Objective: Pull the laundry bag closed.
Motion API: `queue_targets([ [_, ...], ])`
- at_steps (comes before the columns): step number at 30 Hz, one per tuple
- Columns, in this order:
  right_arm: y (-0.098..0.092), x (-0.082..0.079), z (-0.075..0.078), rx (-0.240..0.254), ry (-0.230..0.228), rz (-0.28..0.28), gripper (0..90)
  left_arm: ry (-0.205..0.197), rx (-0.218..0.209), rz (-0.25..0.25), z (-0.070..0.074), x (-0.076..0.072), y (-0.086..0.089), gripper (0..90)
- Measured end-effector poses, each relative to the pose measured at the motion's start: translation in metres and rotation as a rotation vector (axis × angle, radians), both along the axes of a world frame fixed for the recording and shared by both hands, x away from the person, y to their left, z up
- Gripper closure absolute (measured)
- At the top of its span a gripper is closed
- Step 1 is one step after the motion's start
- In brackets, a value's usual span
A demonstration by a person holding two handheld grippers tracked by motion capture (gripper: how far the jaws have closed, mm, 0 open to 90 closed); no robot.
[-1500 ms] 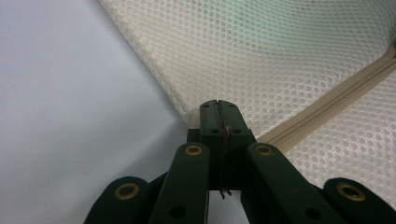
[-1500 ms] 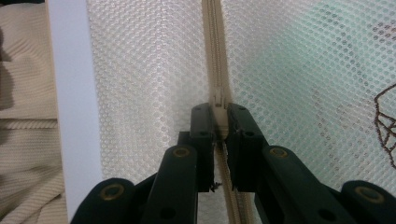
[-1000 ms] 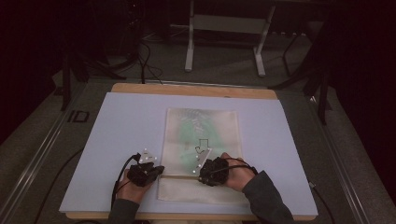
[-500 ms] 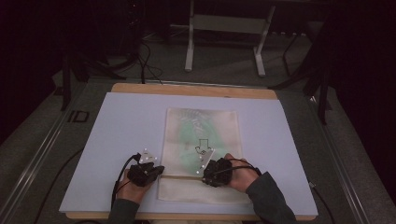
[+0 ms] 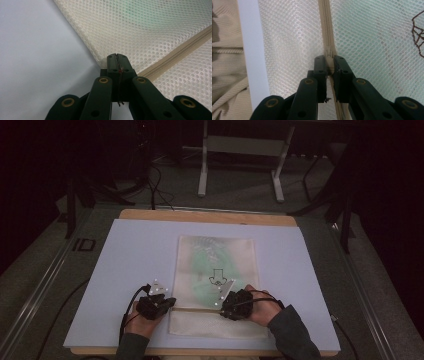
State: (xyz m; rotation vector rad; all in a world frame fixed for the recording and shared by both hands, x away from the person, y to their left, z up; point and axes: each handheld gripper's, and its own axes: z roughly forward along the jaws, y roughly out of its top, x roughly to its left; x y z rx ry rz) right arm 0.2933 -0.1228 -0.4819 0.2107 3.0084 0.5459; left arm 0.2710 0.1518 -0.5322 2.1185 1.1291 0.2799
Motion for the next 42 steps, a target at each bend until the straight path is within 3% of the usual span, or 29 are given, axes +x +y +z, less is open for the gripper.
queue_targets([
  [10,-0.012,0.0,-0.003,-0.018,0.005,-0.018,82.3,0.001,-0.001,0.0,0.0,0.0,0.0,89.5],
  [16,-0.015,0.001,-0.003,0.0,0.011,-0.021,82.3,0.004,-0.003,0.0,0.0,0.0,0.0,89.5],
  [42,-0.045,0.001,-0.01,-0.004,0.03,-0.087,82.3,0.002,-0.002,0.001,0.0,0.0,0.0,89.5],
])
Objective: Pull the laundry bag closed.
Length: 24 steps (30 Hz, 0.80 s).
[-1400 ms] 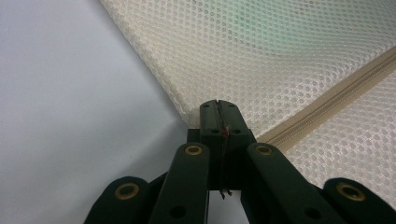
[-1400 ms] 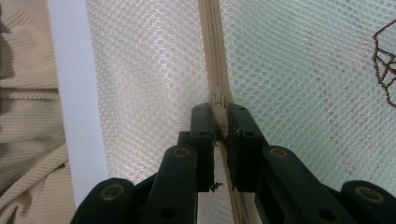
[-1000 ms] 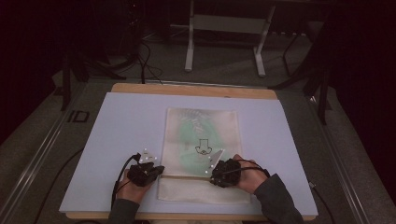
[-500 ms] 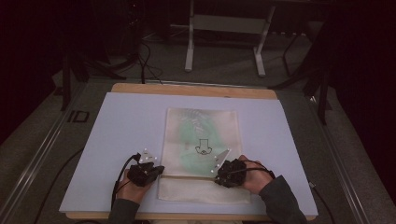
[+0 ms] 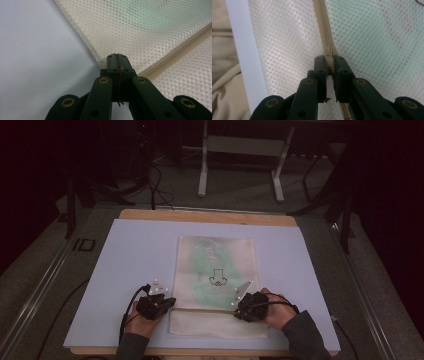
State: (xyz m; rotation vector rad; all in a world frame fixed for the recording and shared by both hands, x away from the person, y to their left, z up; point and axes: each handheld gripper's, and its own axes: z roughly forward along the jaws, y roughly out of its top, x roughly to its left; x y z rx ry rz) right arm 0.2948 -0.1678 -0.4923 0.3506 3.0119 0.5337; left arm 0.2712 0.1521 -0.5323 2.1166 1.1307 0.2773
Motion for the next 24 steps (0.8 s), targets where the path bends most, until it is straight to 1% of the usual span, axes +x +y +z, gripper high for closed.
queue_targets([
  [2,-0.002,0.0,-0.001,0.009,0.002,0.001,82.3,0.0,0.0,0.0,0.0,0.0,0.0,89.5],
  [4,-0.004,0.0,-0.002,0.0,0.003,-0.007,82.3,-0.001,0.001,0.0,0.0,0.0,0.0,89.5],
  [11,-0.013,0.001,-0.003,-0.001,0.007,-0.024,82.3,-0.001,0.002,0.002,0.0,0.0,0.0,89.5],
  [12,-0.017,0.0,-0.003,0.004,0.007,-0.035,82.3,-0.001,0.002,0.002,0.0,0.0,0.0,89.5],
  [13,-0.019,0.0,-0.003,0.003,0.005,-0.033,82.3,-0.002,0.002,0.001,0.0,0.0,0.0,89.5],
  [20,-0.026,0.0,-0.005,0.013,0.014,-0.057,82.2,-0.001,0.001,0.001,0.0,0.0,0.0,89.5],
  [22,-0.028,0.001,-0.006,0.003,0.013,-0.059,82.2,-0.001,0.001,0.001,0.0,0.0,0.0,89.4],
  [24,-0.031,0.001,-0.006,0.019,0.02,-0.061,82.3,0.0,0.0,0.001,0.0,0.0,0.0,89.4],
])
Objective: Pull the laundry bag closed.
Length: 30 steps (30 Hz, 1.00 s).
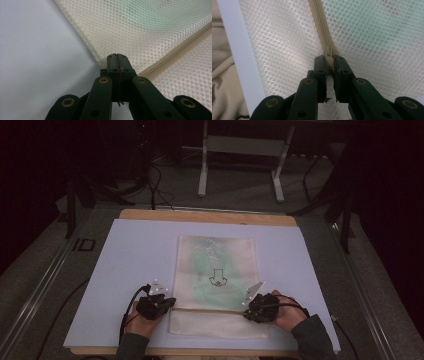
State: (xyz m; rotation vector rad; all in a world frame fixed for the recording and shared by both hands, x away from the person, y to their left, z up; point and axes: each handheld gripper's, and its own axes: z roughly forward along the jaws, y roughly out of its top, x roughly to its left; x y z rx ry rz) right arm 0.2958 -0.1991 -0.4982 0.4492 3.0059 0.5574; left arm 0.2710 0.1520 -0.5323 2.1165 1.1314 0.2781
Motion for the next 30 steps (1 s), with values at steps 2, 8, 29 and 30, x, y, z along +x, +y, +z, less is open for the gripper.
queue_targets([
  [2,-0.003,0.0,-0.001,-0.011,-0.004,-0.01,82.3,0.001,0.0,-0.001,0.0,0.0,0.0,89.5],
  [8,-0.017,0.0,-0.002,-0.012,-0.004,-0.046,82.2,0.0,0.0,0.001,0.0,0.0,0.0,89.5],
  [29,-0.051,-0.002,0.002,0.052,-0.007,-0.125,82.1,-0.002,0.004,0.001,0.0,0.0,0.0,89.4],
  [30,-0.051,-0.002,0.001,0.053,-0.006,-0.125,82.1,-0.002,0.003,0.0,0.0,0.0,0.0,89.4],
])
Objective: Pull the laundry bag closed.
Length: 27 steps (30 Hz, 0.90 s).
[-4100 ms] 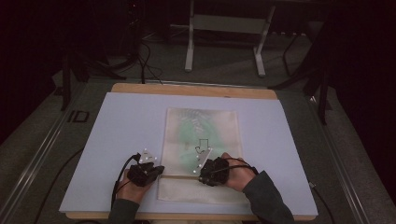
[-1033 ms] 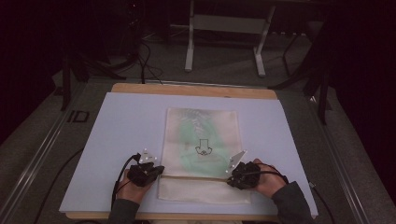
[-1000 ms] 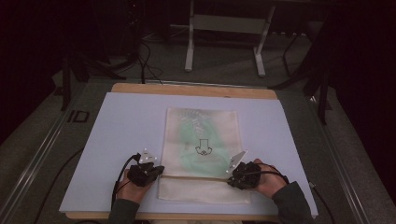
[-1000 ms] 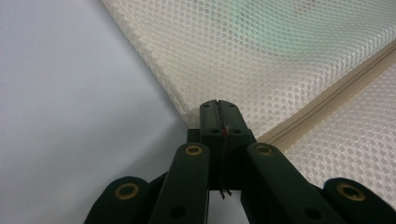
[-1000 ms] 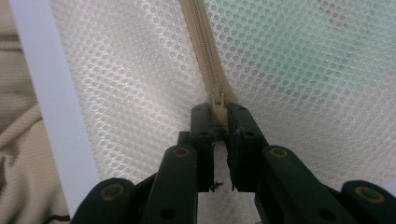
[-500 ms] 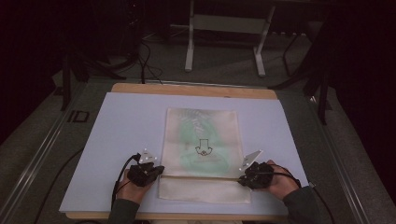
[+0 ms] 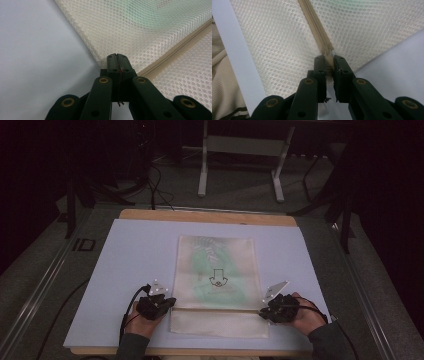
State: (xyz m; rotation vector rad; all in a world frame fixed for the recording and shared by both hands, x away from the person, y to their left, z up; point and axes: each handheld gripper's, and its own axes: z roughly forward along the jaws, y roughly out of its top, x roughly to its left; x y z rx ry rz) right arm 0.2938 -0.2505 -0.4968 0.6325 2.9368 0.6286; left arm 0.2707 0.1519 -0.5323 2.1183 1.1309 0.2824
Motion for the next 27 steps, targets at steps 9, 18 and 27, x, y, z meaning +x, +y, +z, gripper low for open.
queue_targets([
  [9,0.0,-0.001,-0.001,0.025,-0.006,-0.018,78.2,-0.017,0.016,-0.009,0.0,-0.002,-0.002,88.1],
  [18,-0.006,-0.001,-0.002,0.111,-0.049,-0.057,67.5,-0.052,0.026,-0.028,0.0,-0.005,-0.005,83.2],
  [27,-0.022,0.003,0.0,0.165,-0.098,-0.165,58.9,-0.068,0.003,-0.034,0.001,-0.005,-0.002,81.3],
])
